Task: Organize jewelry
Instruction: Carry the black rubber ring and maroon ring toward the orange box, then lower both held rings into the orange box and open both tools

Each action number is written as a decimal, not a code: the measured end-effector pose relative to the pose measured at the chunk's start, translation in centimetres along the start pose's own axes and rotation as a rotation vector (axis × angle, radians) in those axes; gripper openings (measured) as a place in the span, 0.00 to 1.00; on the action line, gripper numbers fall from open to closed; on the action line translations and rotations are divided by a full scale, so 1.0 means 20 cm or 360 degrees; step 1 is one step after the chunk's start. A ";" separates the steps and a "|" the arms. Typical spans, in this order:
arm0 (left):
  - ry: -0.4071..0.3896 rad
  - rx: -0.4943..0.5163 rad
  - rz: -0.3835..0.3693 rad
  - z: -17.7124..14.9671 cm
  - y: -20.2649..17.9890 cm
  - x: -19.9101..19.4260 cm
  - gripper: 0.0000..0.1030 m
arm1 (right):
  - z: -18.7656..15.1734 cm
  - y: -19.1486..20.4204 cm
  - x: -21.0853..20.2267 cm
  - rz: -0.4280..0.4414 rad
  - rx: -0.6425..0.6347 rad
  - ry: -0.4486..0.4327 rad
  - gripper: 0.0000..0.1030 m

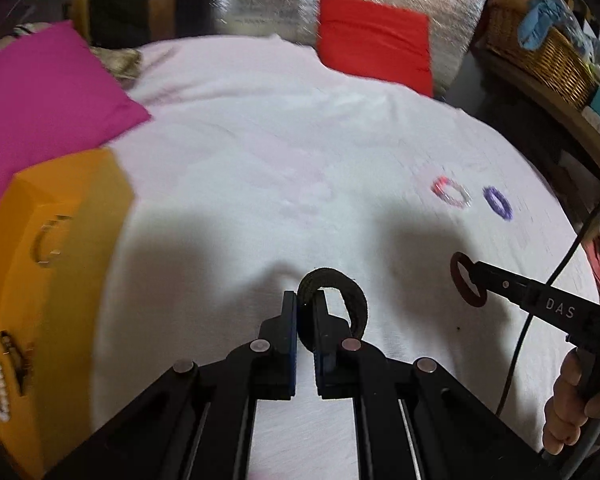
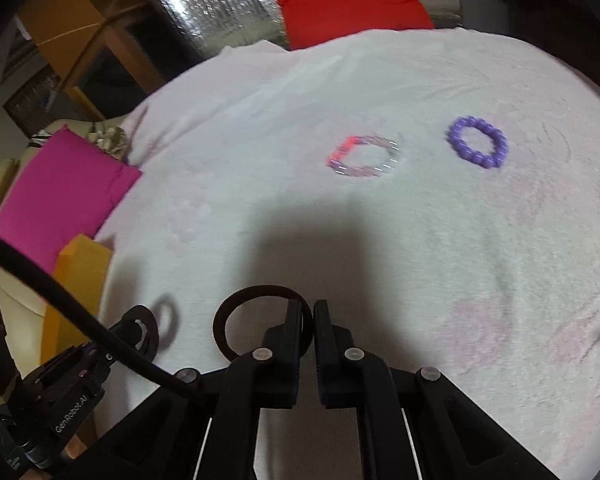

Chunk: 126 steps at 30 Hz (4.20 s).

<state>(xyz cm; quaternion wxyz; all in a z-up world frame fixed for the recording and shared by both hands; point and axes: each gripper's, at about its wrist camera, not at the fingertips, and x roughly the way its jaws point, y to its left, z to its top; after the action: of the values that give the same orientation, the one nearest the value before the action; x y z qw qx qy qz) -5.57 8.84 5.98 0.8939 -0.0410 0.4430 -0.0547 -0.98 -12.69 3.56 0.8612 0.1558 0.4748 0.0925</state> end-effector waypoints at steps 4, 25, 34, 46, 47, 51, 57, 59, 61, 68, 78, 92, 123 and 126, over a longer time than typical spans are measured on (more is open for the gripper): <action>-0.0076 -0.0081 0.0097 -0.06 0.12 -0.16 0.07 | -0.01 0.11 -0.04 0.0100 -0.0054 -0.0072 0.07; -0.0114 -0.0537 0.0341 -0.57 1.09 -0.78 0.07 | -0.55 1.31 -0.19 0.0588 -0.0667 0.0023 0.07; -0.0058 -0.0588 0.0337 -0.65 1.16 -0.71 0.07 | -0.74 1.55 -0.07 0.0436 -0.0917 0.0102 0.07; -0.0013 -0.0610 0.0362 -0.68 1.23 -0.66 0.07 | -0.80 1.63 0.08 0.0396 -0.1003 0.0188 0.07; -0.0010 -0.0610 0.0364 -0.68 1.23 -0.66 0.07 | -0.80 1.64 0.08 0.0397 -0.1004 0.0187 0.07; -0.0001 -0.0596 0.0373 -0.68 1.23 -0.64 0.07 | -0.81 1.63 0.09 0.0401 -0.1006 0.0194 0.07; -0.0002 -0.0570 0.0399 -0.68 1.21 -0.64 0.07 | -0.82 1.63 0.09 0.0420 -0.1007 0.0187 0.07; -0.0002 -0.0565 0.0408 -0.68 1.21 -0.64 0.07 | -0.82 1.63 0.09 0.0429 -0.1007 0.0188 0.07; 0.0006 -0.0563 0.0412 -0.68 1.22 -0.64 0.07 | -0.82 1.63 0.09 0.0434 -0.1007 0.0187 0.07; 0.0028 -0.0566 0.0425 -0.70 1.24 -0.61 0.07 | -0.84 1.61 0.14 0.0435 -0.0983 0.0213 0.07; 0.0086 -0.0588 0.0455 -0.73 1.27 -0.54 0.07 | -0.84 1.60 0.15 0.0475 -0.0965 0.0192 0.07; 0.0117 -0.0581 0.0534 -0.75 1.32 -0.50 0.07 | -0.86 1.58 0.16 0.0485 -0.0955 0.0140 0.05; 0.0272 -0.0281 0.0563 -0.73 1.22 -0.46 0.43 | -0.82 1.60 0.24 0.0446 -0.0803 0.0337 0.08; 0.0208 -0.0237 0.0603 -0.70 1.18 -0.51 0.63 | -0.80 1.58 0.21 0.0491 -0.0750 0.0367 0.08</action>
<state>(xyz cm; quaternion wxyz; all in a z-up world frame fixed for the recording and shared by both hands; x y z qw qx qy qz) -21.43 33.26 2.69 0.8521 -0.0194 0.5026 0.1447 -12.66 21.02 3.55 0.7899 0.0105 0.5056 0.3469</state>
